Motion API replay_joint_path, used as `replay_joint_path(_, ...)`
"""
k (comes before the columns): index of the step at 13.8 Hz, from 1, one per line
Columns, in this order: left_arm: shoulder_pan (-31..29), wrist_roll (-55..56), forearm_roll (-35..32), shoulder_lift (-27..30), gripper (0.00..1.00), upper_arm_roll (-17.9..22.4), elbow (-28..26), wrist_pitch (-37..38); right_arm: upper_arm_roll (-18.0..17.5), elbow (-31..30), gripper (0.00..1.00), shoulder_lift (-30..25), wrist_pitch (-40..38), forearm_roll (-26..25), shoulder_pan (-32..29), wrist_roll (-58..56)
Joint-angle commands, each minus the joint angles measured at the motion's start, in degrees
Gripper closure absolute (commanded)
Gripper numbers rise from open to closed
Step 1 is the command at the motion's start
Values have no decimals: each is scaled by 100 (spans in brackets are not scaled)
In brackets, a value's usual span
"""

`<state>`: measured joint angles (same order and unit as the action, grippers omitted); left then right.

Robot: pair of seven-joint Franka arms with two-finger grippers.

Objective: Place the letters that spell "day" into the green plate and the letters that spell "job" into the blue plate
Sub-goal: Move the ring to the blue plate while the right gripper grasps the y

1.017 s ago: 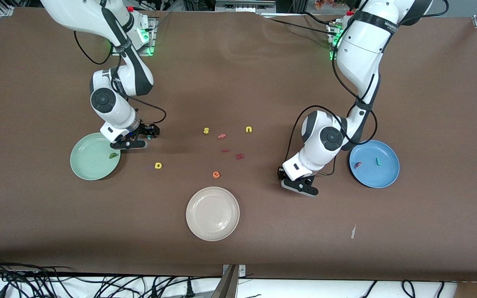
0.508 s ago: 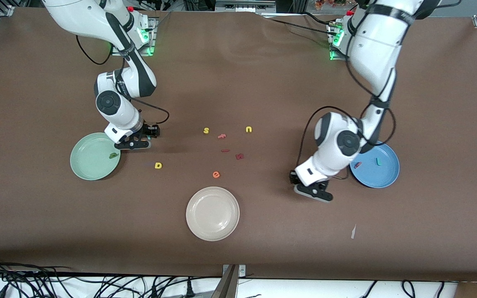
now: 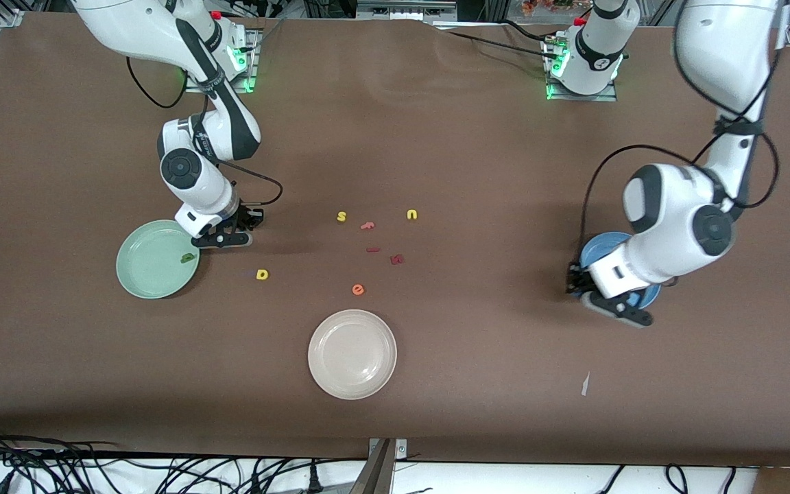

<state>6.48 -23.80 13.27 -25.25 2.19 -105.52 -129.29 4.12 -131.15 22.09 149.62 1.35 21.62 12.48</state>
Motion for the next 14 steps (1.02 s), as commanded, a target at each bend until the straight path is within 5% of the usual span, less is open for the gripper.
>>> replay_joint_path(1, -428, -362, -630, 625, 85, -87, -986, 61, -25, 45, 98, -12, -63, 58, -35, 44)
replay_joint_path(6, -666, -354, -1019, 565, 73, -61, -1102, 0, 63, 1344, 100, -56, -2205, 111, -148, 1)
replay_joint_path(11, -745, -354, -1037, 547, 0, -52, -1085, 0, 81, 1996, 100, 40, -2973, 93, -965, -1227)
replay_joint_path(14, -798, -292, -1037, 617, 0, -43, -1102, 17, 89, 2417, 100, 478, -2973, 6, -1352, -1537)
